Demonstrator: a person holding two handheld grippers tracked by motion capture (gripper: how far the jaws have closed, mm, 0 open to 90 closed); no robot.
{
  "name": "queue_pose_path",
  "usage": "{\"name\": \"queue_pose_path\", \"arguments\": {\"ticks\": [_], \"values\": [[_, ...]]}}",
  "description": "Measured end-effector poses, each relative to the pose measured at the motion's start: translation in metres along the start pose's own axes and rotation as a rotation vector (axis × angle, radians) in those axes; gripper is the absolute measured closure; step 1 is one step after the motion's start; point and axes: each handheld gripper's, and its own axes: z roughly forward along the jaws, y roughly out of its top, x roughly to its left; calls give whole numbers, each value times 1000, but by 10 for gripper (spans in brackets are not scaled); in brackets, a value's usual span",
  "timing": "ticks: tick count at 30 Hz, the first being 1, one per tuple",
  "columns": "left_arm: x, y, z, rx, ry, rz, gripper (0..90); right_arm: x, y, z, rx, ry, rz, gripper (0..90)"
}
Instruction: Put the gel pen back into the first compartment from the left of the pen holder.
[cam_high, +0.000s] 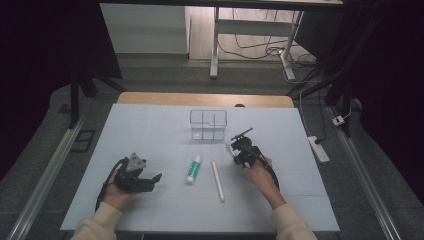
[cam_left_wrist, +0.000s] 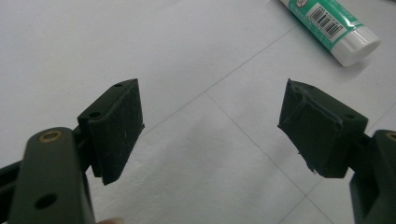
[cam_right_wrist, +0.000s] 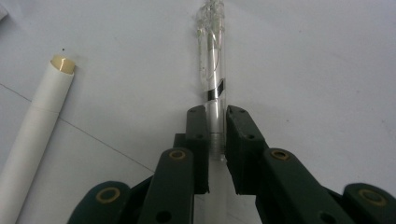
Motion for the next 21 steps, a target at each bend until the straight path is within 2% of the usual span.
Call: {"name": "queue_pose_path", "arguments": {"ticks": [4,8,11,16,21], "values": [[0,0,1,2,-1,0,216,-1,0,-1,7,8,-10,791],[1,0,1,5,-1,-2,217,-2,-1,-3,36,9,-45,787],[0,0,0,1,4,4,216,-3,-2,-2,23,22,-41,782],[-1,0,0,-1,7,9,217,-2,-4,-2,11,12,-61,791],[0,0,0,-4,8,1,217,-9,-4,-2,2,64,-48,793]]}}
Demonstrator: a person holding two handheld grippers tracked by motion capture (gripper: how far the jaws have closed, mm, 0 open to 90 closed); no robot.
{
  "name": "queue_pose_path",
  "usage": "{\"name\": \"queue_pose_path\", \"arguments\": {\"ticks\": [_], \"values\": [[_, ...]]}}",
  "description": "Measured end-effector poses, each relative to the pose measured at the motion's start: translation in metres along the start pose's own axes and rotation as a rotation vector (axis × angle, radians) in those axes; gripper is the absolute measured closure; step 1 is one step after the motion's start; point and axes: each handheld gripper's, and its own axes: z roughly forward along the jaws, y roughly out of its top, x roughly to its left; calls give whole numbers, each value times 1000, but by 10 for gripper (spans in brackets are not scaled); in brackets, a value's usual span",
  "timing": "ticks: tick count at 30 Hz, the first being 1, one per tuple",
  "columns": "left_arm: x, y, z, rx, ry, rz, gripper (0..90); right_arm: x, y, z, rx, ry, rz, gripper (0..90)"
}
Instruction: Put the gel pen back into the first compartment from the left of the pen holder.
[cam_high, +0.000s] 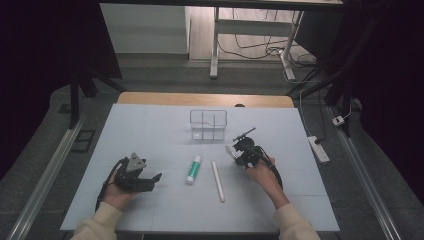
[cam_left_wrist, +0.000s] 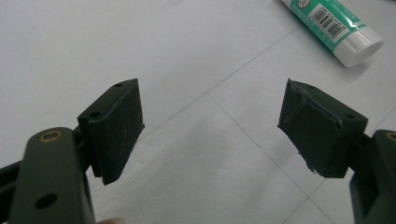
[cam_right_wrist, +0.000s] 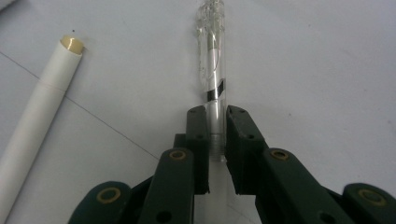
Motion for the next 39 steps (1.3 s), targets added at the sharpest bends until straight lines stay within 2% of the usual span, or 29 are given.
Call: {"name": "queue_pose_path", "arguments": {"ticks": [6,12,13,15,17,18,19,20,22,25,27,29,31,38,39], "values": [[1,0,0,-2,0,-1,217,-11,-3,-5,-23,55,27,793],[1,0,-1,-9,4,-1,218,-18,-5,-16,-76,107,48,793],[1,0,-1,-10,4,-2,219,-21,-5,-24,-112,134,52,793],[1,0,-1,-10,2,0,219,-22,-5,-27,-127,146,49,793],[0,0,-1,-11,-2,2,219,-23,-7,-35,-169,182,41,793],[0,0,-1,-12,-4,4,221,-23,-7,-39,-187,204,30,792],[0,1,-1,-14,-4,6,221,-23,-7,-39,-187,204,30,792],[-1,1,-2,-16,-3,9,223,-21,-8,-45,-212,233,9,792],[-3,2,-4,-27,5,28,229,-20,-9,-51,-235,262,-15,792],[-4,3,-4,-33,3,39,231,-17,-9,-58,-256,287,-50,792],[-8,5,-6,-49,0,63,232,-16,-9,-62,-267,289,-73,792],[-9,6,-7,-59,0,71,236,-15,-10,-63,-270,293,-84,792],[-13,9,-9,-78,-10,89,237,-13,-10,-65,-275,310,-113,792],[-21,15,-12,-89,-19,127,238,-5,-9,-66,-274,351,-155,791],[-24,19,-13,-92,-27,144,238,-3,-9,-66,-276,355,-168,791]]}}
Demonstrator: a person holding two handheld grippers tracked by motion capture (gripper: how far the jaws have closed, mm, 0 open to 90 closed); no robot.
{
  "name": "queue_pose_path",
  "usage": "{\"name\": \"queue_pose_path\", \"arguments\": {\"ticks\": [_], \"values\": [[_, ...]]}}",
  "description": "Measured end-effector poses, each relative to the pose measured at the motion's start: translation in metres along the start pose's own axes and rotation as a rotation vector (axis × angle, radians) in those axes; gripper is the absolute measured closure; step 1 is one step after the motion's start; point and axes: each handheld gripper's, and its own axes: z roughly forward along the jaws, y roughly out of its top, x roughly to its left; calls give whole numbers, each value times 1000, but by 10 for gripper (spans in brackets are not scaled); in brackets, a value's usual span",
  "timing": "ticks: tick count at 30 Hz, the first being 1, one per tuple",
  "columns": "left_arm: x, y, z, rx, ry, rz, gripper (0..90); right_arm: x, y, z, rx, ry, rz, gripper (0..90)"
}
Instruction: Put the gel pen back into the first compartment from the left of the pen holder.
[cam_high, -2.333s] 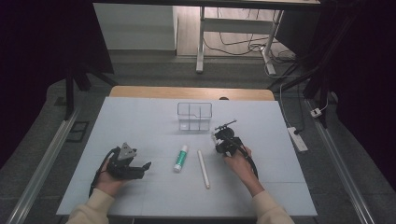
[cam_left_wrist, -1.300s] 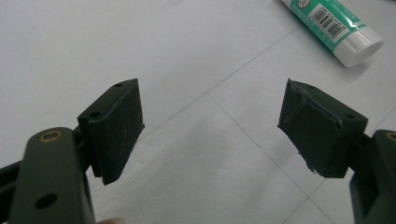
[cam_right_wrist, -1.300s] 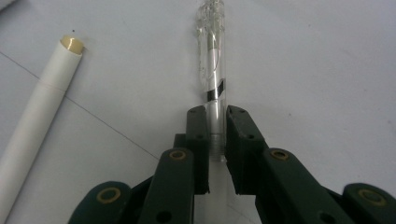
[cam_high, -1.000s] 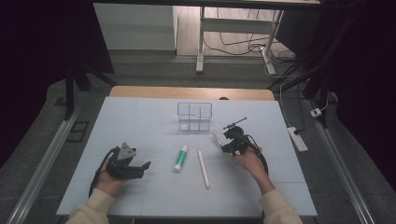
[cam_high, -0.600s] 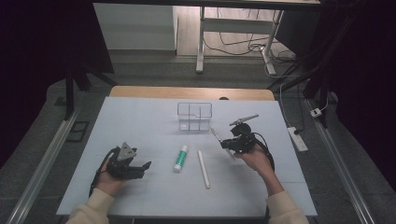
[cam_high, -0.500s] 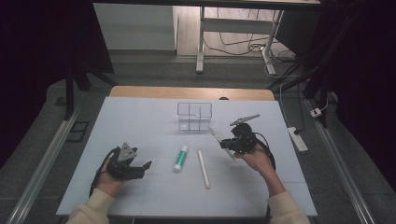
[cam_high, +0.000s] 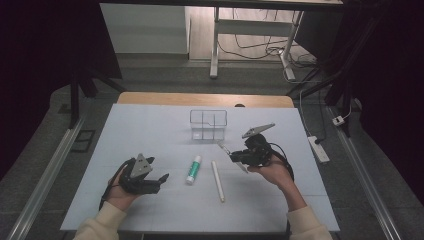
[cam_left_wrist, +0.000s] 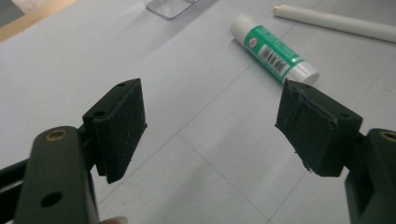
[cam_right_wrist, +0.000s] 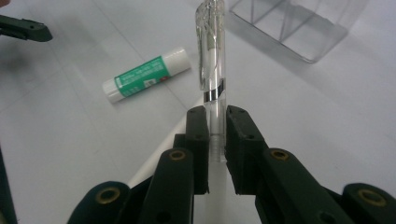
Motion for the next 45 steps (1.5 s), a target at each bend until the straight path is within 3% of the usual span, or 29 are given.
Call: {"name": "queue_pose_path", "arguments": {"ticks": [5,10,21,26,45], "values": [[-3,12,0,-5,-27,26,239,8,3,3,1,21,-41,791],[-15,34,5,-7,-61,105,241,15,6,6,12,44,-82,791],[-40,71,23,0,-128,221,261,24,6,15,87,61,-168,791],[-46,81,28,-9,-142,235,273,28,6,21,114,55,-206,791],[-55,92,51,40,-166,268,283,34,5,37,168,99,-226,791]]}}
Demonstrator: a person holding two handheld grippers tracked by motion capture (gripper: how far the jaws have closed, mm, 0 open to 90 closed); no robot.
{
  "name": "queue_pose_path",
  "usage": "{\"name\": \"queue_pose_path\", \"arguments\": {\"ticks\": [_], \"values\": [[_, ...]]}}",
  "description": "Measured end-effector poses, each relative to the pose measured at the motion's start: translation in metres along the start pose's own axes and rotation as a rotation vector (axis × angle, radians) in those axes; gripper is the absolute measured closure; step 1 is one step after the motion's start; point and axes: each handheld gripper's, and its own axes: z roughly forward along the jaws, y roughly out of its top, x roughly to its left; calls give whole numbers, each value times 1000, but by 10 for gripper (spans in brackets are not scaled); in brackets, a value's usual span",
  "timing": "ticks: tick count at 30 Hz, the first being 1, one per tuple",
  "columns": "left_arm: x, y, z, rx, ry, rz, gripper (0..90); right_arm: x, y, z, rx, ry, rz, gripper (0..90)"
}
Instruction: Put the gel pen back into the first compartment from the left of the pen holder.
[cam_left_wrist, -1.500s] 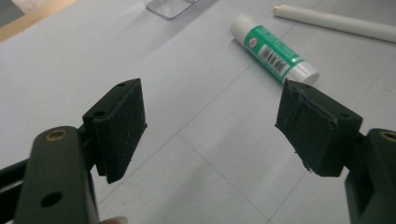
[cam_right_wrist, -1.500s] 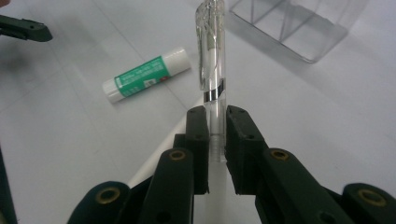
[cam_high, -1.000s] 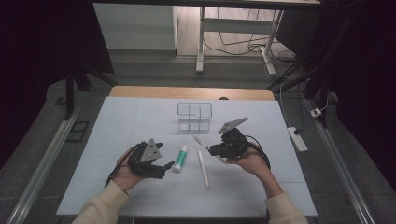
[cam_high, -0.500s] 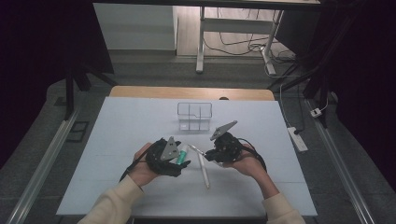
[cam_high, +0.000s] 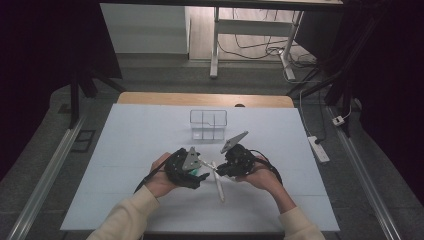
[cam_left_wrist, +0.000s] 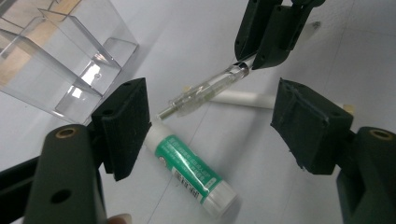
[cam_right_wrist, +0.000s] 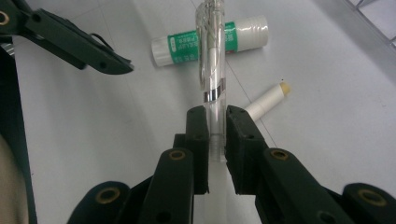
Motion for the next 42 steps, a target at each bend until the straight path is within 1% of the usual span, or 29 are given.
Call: {"name": "queue_pose_path", "arguments": {"ticks": [3,4,8,10,12,13,15,16,17,19,20,21,23,24,25,26,27,28,29,30,31,32,35,37,38,39,40,41,42], "values": [[-1,1,2,5,-4,7,301,1,0,1,3,4,-3,791],[-1,1,3,10,-8,15,307,3,1,2,15,7,2,791],[-2,2,7,25,-11,41,320,3,1,4,14,13,-9,791],[-3,2,8,34,-15,56,334,3,2,5,24,17,-12,791],[-4,3,9,36,-19,59,346,3,2,6,28,18,-19,791],[-4,3,10,39,-23,65,352,4,2,6,35,16,-10,791],[-5,4,10,45,-34,76,361,4,2,6,35,17,-18,791],[-5,4,11,48,-39,80,373,4,2,7,39,21,-37,791],[-6,4,12,52,-41,85,382,5,2,7,44,23,-33,791],[-6,4,14,71,-58,105,400,6,2,8,41,30,-51,791],[-6,4,14,71,-58,105,409,7,2,8,48,29,-47,791],[-7,4,15,85,-71,121,418,8,3,8,40,33,-59,791],[-8,4,16,91,-70,131,426,8,3,8,43,33,-56,791],[-10,4,17,92,-65,134,469,10,5,7,49,33,-65,791],[-11,4,17,97,-62,143,489,11,5,7,49,33,-69,791],[-13,5,18,105,-66,163,508,12,6,7,54,33,-77,791],[-13,5,18,105,-66,163,519,12,6,7,50,37,-78,791],[-16,5,20,117,-64,185,533,13,7,7,49,41,-79,791],[-16,5,20,117,-64,185,542,13,7,7,49,41,-79,791],[-18,5,22,124,-59,192,542,14,7,6,54,43,-66,791],[-19,5,22,134,-54,207,568,13,7,5,43,51,-75,790],[-20,5,23,141,-50,211,568,13,7,5,43,51,-75,790],[-20,5,23,157,-28,224,639,12,7,2,26,59,-54,790],[-20,4,23,160,-26,228,662,12,7,2,23,62,-60,790],[-20,4,23,163,-26,231,707,13,8,0,7,63,-61,790],[-20,4,24,160,-29,228,707,13,8,0,7,63,-61,790],[-21,3,24,157,-28,227,722,13,8,-1,-4,61,-57,789],[-21,3,24,152,-34,228,754,12,9,-4,-36,61,-55,785],[-21,4,23,151,-41,232,768,12,9,-5,-42,60,-52,782]]}}
